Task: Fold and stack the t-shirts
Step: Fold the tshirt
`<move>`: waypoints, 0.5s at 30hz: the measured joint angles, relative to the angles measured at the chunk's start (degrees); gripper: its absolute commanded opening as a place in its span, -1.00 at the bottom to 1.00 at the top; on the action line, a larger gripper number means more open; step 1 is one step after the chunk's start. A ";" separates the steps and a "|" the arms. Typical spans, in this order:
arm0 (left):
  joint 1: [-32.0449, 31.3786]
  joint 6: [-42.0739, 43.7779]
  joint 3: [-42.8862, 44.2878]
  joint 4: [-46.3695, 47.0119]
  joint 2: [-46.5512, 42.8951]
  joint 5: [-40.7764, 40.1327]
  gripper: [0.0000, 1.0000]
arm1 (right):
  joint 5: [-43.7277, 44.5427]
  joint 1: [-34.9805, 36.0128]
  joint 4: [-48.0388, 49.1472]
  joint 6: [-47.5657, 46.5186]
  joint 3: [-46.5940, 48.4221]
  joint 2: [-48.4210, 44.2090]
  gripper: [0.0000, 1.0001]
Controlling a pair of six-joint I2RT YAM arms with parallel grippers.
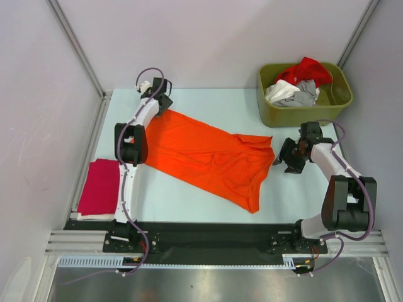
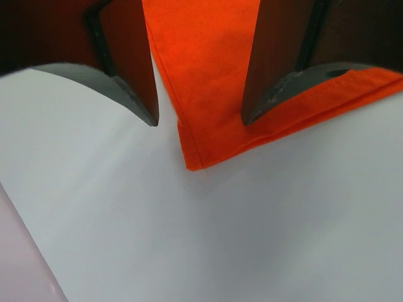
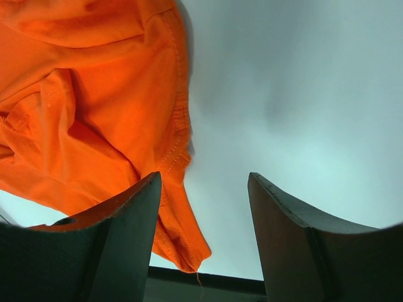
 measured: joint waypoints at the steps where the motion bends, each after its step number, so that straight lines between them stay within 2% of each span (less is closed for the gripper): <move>1: -0.15 -0.90 0.35 -0.63 0.31 -0.37 0.20 | -0.22 -0.39 0.02 0.00 -0.35 -0.33 0.26; 5: -0.22 -4.02 2.80 -3.52 1.40 -0.50 0.10 | -1.18 -2.21 0.48 0.00 -1.18 -1.57 0.26; 7: -0.13 -5.66 4.02 -5.09 1.90 -0.72 -0.01 | -1.68 -3.23 0.85 0.00 -1.86 -2.43 0.26; 8: -0.09 -6.21 4.11 -5.73 1.97 -0.81 -0.08 | -1.77 -3.69 0.92 0.00 -2.27 -2.93 0.26; 9: -0.09 -6.73 4.22 -6.12 1.99 -0.98 -0.23 | -1.90 -4.02 1.01 0.00 -2.67 -3.37 0.26; 15: -0.02 -7.91 5.38 -8.61 2.69 -0.87 -0.60 | -2.84 -5.49 1.07 0.00 -4.52 -5.20 0.26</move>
